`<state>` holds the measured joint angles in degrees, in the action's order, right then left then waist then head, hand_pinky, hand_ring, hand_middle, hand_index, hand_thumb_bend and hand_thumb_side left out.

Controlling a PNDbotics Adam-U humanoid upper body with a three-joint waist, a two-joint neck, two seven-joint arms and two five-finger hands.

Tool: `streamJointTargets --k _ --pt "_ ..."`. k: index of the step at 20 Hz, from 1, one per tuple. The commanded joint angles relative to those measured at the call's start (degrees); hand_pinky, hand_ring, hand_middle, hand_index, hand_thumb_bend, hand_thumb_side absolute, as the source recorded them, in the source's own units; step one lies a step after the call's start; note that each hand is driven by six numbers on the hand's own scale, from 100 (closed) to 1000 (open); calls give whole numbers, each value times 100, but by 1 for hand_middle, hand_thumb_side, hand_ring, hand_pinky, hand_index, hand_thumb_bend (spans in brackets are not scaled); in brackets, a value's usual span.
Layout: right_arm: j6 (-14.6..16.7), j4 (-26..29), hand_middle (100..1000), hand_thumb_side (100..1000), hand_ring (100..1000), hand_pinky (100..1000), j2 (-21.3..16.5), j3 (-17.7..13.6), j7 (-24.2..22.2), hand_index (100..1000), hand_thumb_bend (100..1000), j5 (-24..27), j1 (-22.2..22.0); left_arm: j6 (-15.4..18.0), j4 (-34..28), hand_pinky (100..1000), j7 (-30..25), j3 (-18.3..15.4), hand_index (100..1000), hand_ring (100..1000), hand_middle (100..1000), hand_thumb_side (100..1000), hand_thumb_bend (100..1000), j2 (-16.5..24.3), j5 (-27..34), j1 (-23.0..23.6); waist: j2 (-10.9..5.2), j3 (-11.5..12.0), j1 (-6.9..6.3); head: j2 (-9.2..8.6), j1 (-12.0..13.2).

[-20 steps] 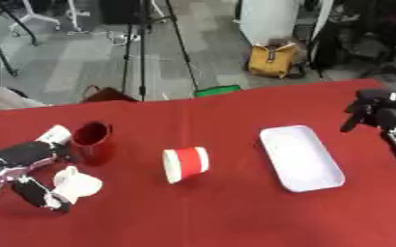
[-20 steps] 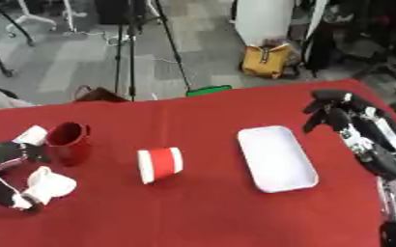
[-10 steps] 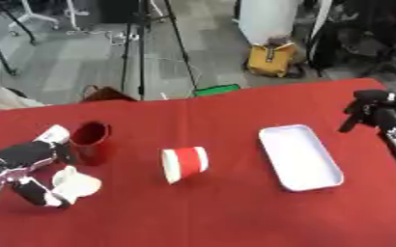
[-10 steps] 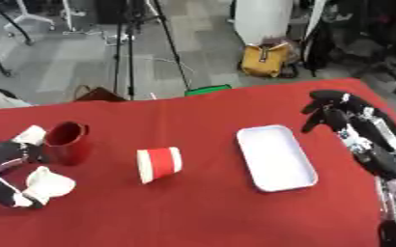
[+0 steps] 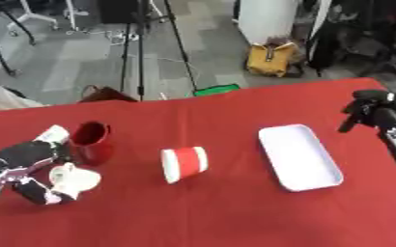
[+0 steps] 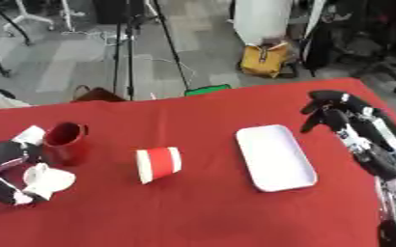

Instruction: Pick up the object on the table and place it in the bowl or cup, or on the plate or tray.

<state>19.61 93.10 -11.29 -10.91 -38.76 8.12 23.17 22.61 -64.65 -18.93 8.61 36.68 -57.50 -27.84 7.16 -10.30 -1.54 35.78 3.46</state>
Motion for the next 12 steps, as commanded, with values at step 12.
streamJointTargets --k 12 --pt "8 62 633 595 529 542 -68 -35 0 834 100 24 63 -68 -547 642 -876 -87 670 540 531 241 257 340 1284 26 -75 30 4 -8 -40"
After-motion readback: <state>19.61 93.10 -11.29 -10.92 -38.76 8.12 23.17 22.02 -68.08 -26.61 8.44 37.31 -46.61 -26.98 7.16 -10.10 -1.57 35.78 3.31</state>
